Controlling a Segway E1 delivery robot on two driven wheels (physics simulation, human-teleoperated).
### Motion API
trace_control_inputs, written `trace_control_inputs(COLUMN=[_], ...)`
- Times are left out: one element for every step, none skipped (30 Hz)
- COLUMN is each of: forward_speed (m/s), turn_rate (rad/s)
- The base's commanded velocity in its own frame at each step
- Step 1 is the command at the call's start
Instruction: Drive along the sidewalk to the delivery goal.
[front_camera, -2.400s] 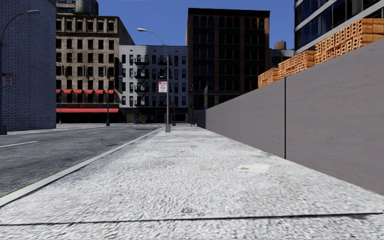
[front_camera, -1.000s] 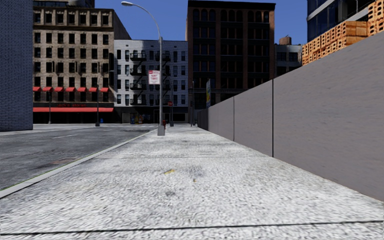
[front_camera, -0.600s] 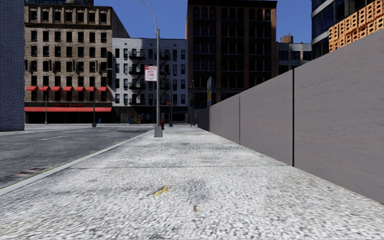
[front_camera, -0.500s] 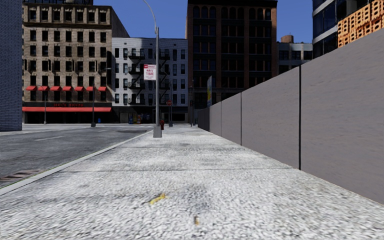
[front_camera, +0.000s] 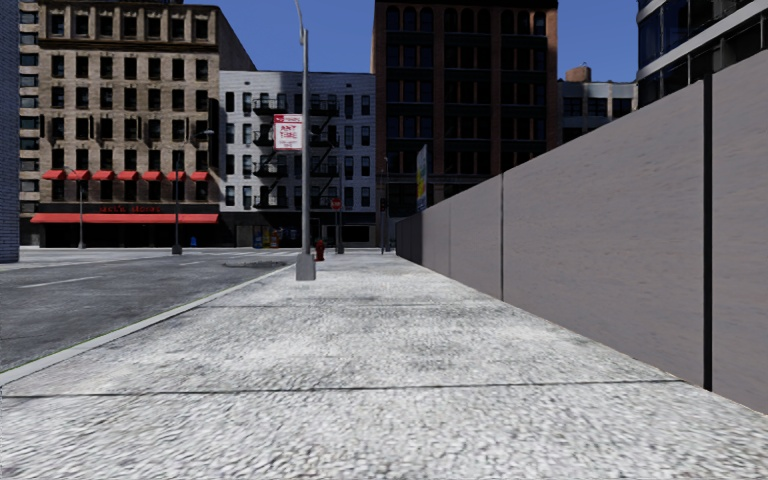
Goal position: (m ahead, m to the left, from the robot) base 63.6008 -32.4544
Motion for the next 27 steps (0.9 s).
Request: trace_control_inputs(forward_speed=[2.0, 2.0, 2.0, 2.0, 2.0, 2.0, 2.0, 2.0, 2.0, 2.0, 2.0, 2.0, 2.0, 2.0, 2.0, 2.0, 2.0, 2.0, 2.0, 2.0, 2.0, 2.0, 2.0, 2.0, 2.0, 2.0, 2.0], turn_rate=[0.0, 0.0, 0.0, 0.0, 0.0, 0.0, 0.0, 0.0, 0.0, 0.0, 0.0, 0.0, 0.0, 0.0, 0.0, 0.0, 0.0, 0.0, 0.0, 0.0, 0.0, 0.0, 0.0, 0.0, 0.0, 0.0, 0.0])
